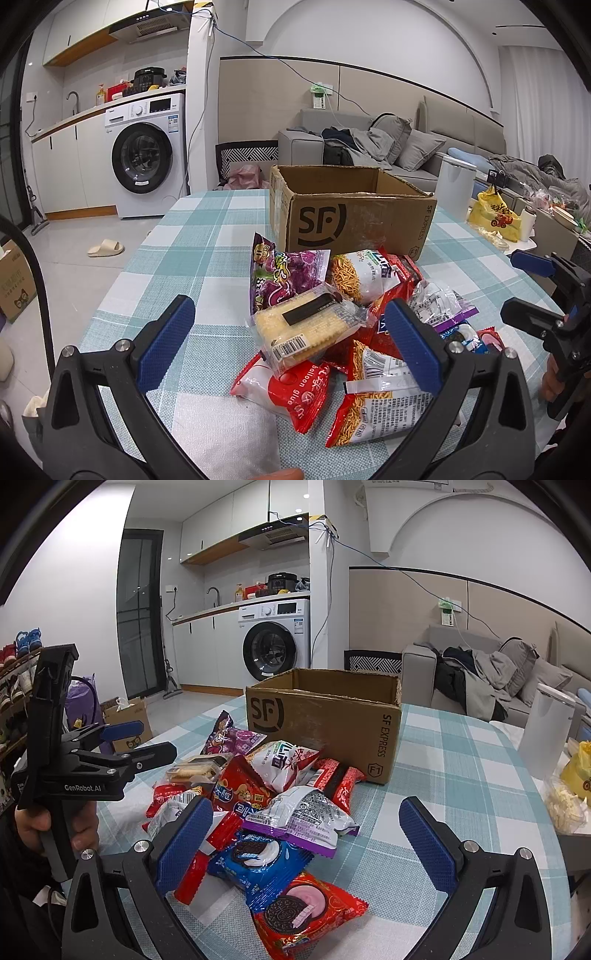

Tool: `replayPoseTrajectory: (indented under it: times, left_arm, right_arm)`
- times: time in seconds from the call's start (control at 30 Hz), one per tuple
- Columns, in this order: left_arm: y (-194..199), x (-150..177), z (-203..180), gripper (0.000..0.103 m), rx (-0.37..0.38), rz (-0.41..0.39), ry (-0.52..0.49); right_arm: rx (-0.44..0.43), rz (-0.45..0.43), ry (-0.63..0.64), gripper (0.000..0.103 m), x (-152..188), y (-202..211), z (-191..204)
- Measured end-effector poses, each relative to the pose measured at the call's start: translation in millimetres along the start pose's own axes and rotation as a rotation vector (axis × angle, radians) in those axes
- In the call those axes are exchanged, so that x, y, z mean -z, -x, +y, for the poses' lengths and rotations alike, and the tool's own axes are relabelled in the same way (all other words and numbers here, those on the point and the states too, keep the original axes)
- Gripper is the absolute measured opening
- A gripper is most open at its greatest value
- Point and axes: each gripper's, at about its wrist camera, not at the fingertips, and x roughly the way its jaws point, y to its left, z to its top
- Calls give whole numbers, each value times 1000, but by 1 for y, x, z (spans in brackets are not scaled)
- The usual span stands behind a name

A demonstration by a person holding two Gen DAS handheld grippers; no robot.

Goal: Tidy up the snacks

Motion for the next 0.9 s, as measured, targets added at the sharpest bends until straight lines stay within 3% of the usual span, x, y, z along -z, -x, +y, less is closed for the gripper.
replayPoseTrajectory:
  times: [0.9]
  left_arm:
    - [3, -1, -3, 102, -5, -2, -17]
  right_arm:
    - [60, 49, -13, 103, -1, -8, -1]
